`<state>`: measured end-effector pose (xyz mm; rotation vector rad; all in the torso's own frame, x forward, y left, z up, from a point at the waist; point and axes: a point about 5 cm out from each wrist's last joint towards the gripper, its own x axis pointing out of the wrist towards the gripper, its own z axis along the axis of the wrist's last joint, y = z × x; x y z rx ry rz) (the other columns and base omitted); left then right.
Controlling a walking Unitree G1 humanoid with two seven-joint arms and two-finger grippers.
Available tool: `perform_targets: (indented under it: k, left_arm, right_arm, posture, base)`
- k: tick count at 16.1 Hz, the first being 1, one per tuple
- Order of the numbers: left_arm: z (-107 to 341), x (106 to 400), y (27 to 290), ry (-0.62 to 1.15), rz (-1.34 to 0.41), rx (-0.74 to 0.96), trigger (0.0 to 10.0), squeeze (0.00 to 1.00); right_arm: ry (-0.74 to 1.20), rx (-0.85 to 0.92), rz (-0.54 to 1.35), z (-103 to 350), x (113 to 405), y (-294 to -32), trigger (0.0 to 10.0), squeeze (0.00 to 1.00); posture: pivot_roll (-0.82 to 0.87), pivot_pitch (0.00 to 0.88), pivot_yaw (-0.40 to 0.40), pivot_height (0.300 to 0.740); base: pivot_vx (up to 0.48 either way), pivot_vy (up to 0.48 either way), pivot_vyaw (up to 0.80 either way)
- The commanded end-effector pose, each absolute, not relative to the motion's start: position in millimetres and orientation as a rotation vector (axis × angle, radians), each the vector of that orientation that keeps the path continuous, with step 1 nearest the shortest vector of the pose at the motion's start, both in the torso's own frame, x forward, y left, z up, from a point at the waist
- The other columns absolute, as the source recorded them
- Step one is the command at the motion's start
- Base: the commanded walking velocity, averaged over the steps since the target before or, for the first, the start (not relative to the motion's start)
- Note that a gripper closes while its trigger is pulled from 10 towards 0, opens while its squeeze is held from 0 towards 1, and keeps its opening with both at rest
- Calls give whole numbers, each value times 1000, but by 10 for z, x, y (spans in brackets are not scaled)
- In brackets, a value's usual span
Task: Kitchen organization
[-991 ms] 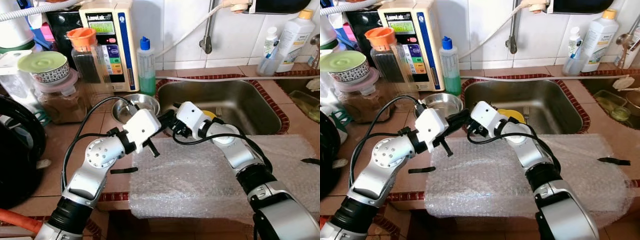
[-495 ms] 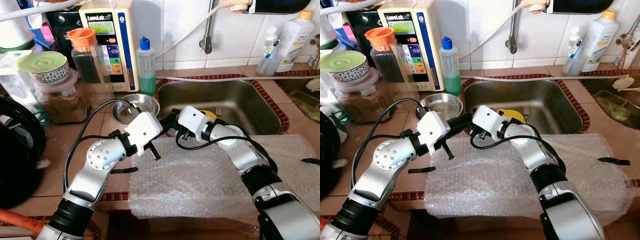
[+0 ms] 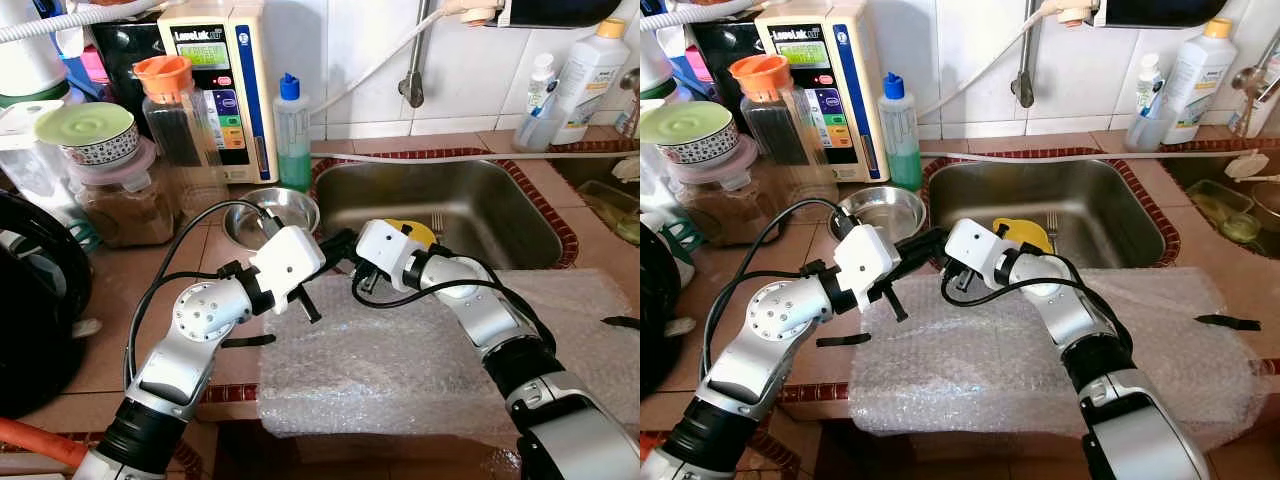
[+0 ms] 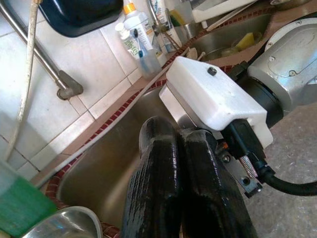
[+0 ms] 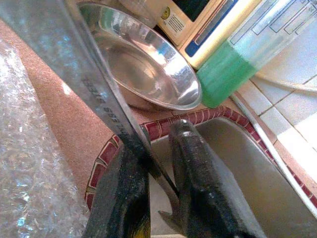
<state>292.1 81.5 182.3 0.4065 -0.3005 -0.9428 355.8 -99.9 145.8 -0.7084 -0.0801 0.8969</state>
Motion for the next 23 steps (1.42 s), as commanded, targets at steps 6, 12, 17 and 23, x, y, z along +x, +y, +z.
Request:
perform_targets:
  k: [6,12,17,23]
  left_arm:
    - [1930,2938,825,-343,-898,387,10000,1000]
    - [1925,2926,872,-326,-894,348,10000,1000]
    - [1852,2944,987,-285,-865,336,10000,1000]
    - [1667,2976,1135,-217,-817,314,10000,1000]
  right_arm:
    - [-131,-735,993,1464,3467,-838,0,0]
    - [-131,-746,989,1474,3475,-863,0,0]
    - [-119,-773,940,1484,3507,-1033,0,0]
    - [-106,-811,768,1510,3570,-1466,0,0]
  posture:
    - [-225,39,56,740]
    - [-221,38,52,740]
    - [-221,37,55,740]
    - [-222,36,56,740]
  base:
    - [0,0,0]
    - [0,0,0]
    - [0,0,0]
    - [0,0,0]
